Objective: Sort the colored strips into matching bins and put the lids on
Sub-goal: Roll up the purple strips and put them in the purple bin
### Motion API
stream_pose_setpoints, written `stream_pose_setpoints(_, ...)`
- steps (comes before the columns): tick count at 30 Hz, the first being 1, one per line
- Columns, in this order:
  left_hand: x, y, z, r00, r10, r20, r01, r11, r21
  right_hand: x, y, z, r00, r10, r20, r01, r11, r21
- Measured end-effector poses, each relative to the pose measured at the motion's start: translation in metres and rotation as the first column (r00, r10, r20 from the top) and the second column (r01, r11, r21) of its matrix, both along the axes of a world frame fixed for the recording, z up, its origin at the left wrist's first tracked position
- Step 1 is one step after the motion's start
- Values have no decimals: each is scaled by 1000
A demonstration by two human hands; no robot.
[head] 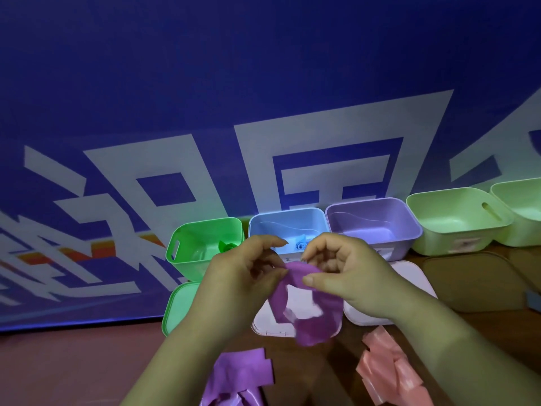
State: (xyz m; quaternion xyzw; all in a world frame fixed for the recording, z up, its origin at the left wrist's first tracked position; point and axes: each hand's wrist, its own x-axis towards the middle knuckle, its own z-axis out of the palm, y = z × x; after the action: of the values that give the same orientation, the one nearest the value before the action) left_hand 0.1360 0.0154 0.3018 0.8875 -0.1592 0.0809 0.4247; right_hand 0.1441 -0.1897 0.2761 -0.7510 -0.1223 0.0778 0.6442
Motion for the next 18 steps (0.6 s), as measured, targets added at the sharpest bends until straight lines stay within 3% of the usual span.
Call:
stream_pose_setpoints(6, 3, -1, -6, 999, 41, 0, -41, 995, 88, -5, -1, 5, 976, -105, 191, 138, 976, -170)
stream_pose_setpoints(12, 6, -5, -4, 997, 72, 35, -72, 997, 3, -9, -6, 7, 994, -50, 100, 58, 996, -74)
stream_pose_setpoints(18, 5, -4, 2, 990, 75, -120, -89, 989, -116, -9, -4, 2, 992, -109, 67, 112, 992, -53)
